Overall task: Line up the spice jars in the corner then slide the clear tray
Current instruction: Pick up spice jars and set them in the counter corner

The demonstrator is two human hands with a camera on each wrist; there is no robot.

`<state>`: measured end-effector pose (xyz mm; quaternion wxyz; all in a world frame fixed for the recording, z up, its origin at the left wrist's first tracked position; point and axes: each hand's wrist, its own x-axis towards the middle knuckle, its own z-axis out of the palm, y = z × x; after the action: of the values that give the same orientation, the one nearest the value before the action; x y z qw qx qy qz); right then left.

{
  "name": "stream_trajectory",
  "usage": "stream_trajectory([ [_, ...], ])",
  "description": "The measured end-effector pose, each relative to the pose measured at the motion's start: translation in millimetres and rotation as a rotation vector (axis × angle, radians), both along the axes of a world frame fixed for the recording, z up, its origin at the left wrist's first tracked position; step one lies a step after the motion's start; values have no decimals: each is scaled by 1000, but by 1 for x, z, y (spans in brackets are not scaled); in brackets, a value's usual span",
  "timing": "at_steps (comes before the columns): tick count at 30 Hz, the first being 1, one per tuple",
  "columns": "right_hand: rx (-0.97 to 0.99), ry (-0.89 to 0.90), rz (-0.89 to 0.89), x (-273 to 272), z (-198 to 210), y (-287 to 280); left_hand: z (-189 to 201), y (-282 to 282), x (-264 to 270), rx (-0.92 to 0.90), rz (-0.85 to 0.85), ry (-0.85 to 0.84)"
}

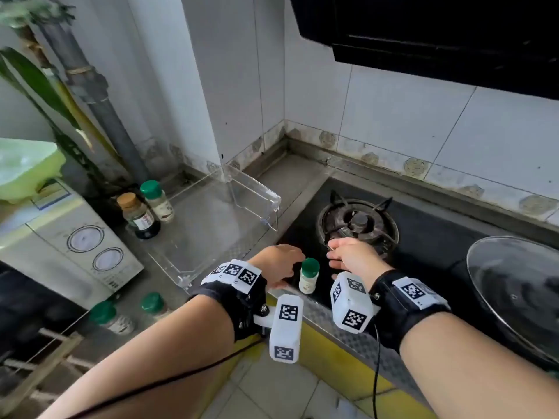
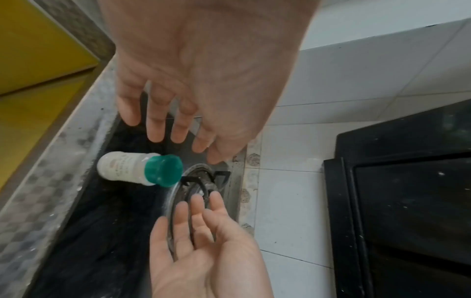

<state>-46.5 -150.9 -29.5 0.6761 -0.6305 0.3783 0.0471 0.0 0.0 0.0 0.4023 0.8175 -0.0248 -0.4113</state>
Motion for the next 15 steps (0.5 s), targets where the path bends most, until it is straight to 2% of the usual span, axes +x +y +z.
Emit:
stream_trajectory([
  [1,-8,8,18,-2,-5,1,-7,-2,1,-21,15,-114],
  [2,-8,23,17,-3,-7,3,-10,1,3,11,-84,-176],
  [3,8,26,19,-6,-11,6,-27,2,1,171,-329,-343],
  [4,13,28,25,-9,-16,8,-34,4,3,343,-500,-453],
  [5,4,32,41,-11,-20,11,-34,3,7,485,-600,-480],
  [6,-13,41,62,-13,-23,12,-37,5,10,502,-672,-552],
  [7,-28,48,80,-14,-27,13,-43,4,13,471,-631,-643],
  [8,-34,44,97,-15,-27,15,-50,1,16,422,-619,-593],
  [9,-33,40,113,-16,-29,16,-73,-2,18,301,-603,-535],
  [10,-31,32,132,-16,-31,16,-79,-4,15,287,-535,-467],
  [11,-35,22,152,-16,-32,17,-72,-3,9,278,-489,-388],
  [12,-40,13,167,-16,-32,17,-59,-4,3,202,-370,-244],
  [13,-40,5,177,-15,-34,17,-61,-7,4,53,-199,-27],
  [14,-37,-1,184,-15,-35,17,-56,-8,2,-39,-119,39],
  [15,-36,-5,190,-14,-36,17,-59,-9,3,-64,-113,7],
])
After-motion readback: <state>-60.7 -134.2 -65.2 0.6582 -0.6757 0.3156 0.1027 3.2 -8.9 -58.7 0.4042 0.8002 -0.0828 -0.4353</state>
